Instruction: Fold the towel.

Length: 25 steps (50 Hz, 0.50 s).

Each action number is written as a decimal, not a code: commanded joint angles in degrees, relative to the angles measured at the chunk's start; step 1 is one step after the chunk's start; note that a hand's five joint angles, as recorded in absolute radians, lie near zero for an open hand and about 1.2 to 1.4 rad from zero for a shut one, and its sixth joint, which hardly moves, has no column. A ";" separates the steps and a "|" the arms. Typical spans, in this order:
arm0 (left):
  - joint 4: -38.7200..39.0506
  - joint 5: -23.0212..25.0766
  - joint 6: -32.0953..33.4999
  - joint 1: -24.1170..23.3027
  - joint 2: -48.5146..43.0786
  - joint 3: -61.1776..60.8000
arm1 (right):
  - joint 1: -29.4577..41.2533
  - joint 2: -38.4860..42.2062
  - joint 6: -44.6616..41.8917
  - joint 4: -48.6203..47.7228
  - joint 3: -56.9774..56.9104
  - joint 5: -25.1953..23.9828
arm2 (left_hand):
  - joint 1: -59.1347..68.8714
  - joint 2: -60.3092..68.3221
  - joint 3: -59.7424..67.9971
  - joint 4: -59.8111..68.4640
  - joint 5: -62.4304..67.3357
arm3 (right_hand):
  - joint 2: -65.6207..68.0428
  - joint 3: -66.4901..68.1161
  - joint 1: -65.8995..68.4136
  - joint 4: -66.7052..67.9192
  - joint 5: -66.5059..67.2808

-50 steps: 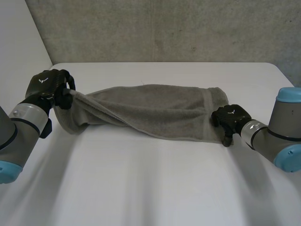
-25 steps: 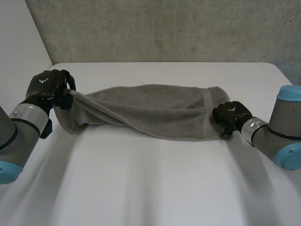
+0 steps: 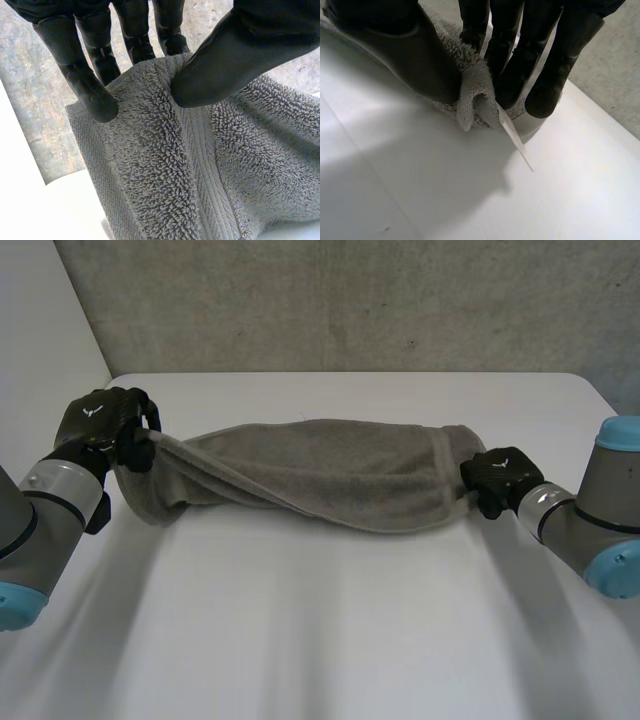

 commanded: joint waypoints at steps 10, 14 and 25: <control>-0.61 2.81 1.14 -1.67 1.15 0.88 | -0.87 -13.25 2.72 3.76 0.71 -0.17 | -5.30 -7.68 -8.86 -7.80 -17.71 | 4.83 5.12 3.57 3.09 3.74; -1.66 4.83 3.68 -1.41 4.91 1.41 | -4.81 -22.44 2.63 8.14 0.71 -0.70 | -5.30 -7.68 -8.86 -7.80 -17.71 | 4.83 5.12 3.57 3.09 3.74; -4.22 4.92 9.23 -1.32 15.29 1.32 | -9.48 -38.63 2.72 15.61 -0.60 -2.63 | -5.30 -7.68 -8.86 -7.80 -17.71 | 4.83 5.12 3.57 3.09 3.74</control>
